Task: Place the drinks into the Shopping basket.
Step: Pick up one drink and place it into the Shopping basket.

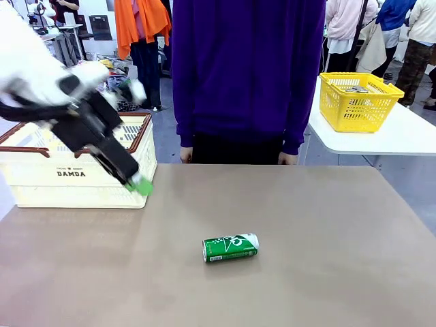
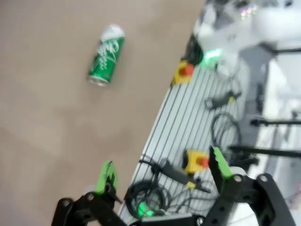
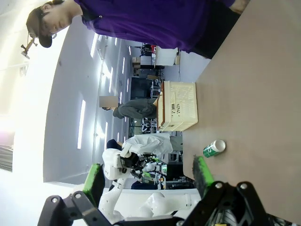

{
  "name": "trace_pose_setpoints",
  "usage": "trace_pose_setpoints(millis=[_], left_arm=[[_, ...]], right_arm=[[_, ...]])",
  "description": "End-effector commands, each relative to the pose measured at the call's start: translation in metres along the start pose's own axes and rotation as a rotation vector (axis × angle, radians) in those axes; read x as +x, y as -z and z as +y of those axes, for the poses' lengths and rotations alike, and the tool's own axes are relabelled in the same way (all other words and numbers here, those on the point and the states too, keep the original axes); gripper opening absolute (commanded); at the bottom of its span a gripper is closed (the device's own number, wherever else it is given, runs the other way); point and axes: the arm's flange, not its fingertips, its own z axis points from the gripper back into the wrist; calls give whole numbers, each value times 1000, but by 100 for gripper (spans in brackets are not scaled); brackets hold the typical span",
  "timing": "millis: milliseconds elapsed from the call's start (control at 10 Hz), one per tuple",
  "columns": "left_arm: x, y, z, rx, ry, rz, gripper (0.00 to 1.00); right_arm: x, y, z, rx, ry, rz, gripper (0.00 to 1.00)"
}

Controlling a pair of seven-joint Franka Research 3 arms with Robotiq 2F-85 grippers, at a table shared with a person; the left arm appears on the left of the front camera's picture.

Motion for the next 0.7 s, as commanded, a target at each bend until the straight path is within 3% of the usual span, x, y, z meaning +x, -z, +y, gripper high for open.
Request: trace_pose_setpoints(millis=[0, 100, 200, 600], left_arm=[[2, 13, 21, 52, 63, 85, 100], [-7, 9, 31, 86, -17, 66, 100], [5, 21, 4, 19, 43, 85, 100], [6, 25, 9, 17, 55, 97, 100]], right_arm=[[1, -2, 3, 8, -9, 2, 100], [1, -2, 3, 8, -9, 2, 100], [1, -2, 3, 8, -9, 2, 100], [1, -2, 3, 8, -9, 2, 100]])
